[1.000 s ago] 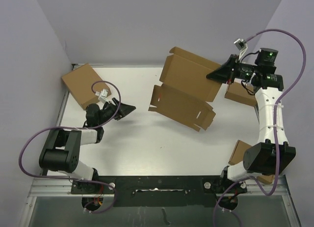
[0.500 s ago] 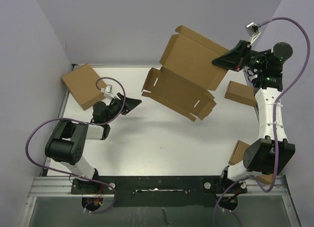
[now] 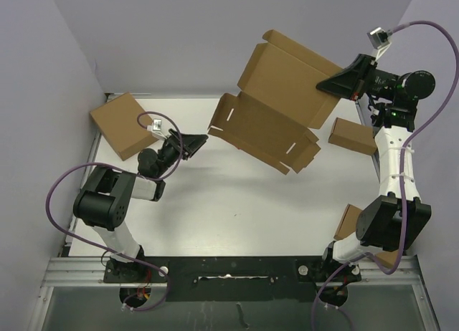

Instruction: Fold the paper box

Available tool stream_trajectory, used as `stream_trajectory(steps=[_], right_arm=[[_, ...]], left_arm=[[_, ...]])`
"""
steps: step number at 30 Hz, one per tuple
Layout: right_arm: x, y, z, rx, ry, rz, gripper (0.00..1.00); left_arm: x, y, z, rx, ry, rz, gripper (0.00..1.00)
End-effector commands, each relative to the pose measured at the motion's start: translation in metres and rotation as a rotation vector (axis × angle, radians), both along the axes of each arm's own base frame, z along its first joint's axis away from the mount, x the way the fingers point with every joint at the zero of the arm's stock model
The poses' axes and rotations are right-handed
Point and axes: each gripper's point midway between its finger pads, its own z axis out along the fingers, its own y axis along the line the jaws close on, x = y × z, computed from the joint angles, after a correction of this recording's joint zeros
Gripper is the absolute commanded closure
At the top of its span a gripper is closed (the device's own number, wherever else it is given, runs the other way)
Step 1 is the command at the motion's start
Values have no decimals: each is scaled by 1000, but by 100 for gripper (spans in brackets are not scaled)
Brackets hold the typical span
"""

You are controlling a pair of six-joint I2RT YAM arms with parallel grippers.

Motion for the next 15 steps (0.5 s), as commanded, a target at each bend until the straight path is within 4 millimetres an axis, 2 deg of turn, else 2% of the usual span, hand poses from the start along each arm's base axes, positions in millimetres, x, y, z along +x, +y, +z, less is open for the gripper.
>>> stream_trajectory(steps=[1,6,15], right_arm=[[-12,2,13,-6,-58,-4,100],[-14,3,14,-5,-59,-4,100],[-15,3,14,-2,-58,-4,100]], left_arm=[[5,2,46,-112,-113,14,45],[6,-7,56,-139,-121,-6,46],[-15,-31,85,-106,-251,-122,47]])
